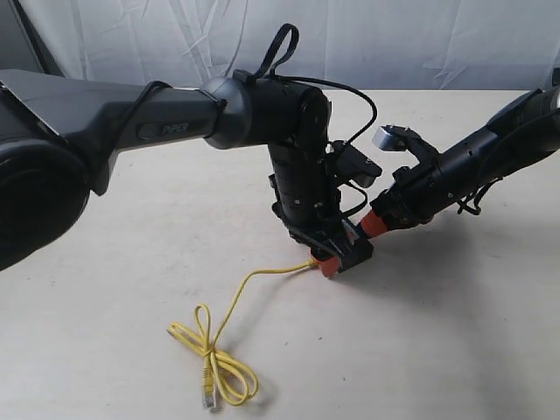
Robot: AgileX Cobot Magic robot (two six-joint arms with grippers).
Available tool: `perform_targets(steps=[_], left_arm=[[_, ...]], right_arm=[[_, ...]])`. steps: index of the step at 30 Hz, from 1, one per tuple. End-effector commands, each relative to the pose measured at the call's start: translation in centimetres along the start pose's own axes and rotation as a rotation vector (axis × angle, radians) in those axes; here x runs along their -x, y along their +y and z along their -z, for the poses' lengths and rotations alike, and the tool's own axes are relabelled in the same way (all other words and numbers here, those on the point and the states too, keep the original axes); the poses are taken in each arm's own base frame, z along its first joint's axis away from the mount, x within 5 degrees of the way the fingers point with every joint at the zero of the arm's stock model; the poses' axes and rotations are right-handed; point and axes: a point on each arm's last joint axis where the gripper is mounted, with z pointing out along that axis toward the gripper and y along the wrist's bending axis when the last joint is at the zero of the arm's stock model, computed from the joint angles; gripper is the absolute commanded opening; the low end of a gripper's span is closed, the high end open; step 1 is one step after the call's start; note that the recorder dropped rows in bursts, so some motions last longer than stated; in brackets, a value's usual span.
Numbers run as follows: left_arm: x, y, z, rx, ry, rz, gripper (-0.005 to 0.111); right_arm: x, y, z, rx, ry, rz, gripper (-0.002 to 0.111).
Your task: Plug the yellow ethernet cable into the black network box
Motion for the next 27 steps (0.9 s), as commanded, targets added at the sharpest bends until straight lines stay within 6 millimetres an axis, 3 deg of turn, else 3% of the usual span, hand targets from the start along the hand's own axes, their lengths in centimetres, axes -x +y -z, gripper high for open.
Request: perform_targets(steps=[1, 12, 22, 27], left_arm=[[0.7, 0.1, 0.9, 0.03, -0.065, 0.013, 0.075], [0.7, -0.4, 4.2, 0.039, -0.088, -0.045, 0.082], [0.1, -0.2, 3.7, 0.058, -0.026, -0.053, 0.082], [-0.2, 0.1, 4.9, 0.116, -0.011, -0.061, 0.082]], right_arm=[[-0.1, 0.9, -0.4, 0.065, 0.024, 0.012, -0.001], [-0.1, 0.8, -0.4, 0.046, 0.018, 0.013, -0.001], [0.0, 0.5, -0.4, 0.02, 0.01, 0.013, -0.001], [0.2, 0.4, -0.3, -0.011, -0.009, 0.002, -0.001]])
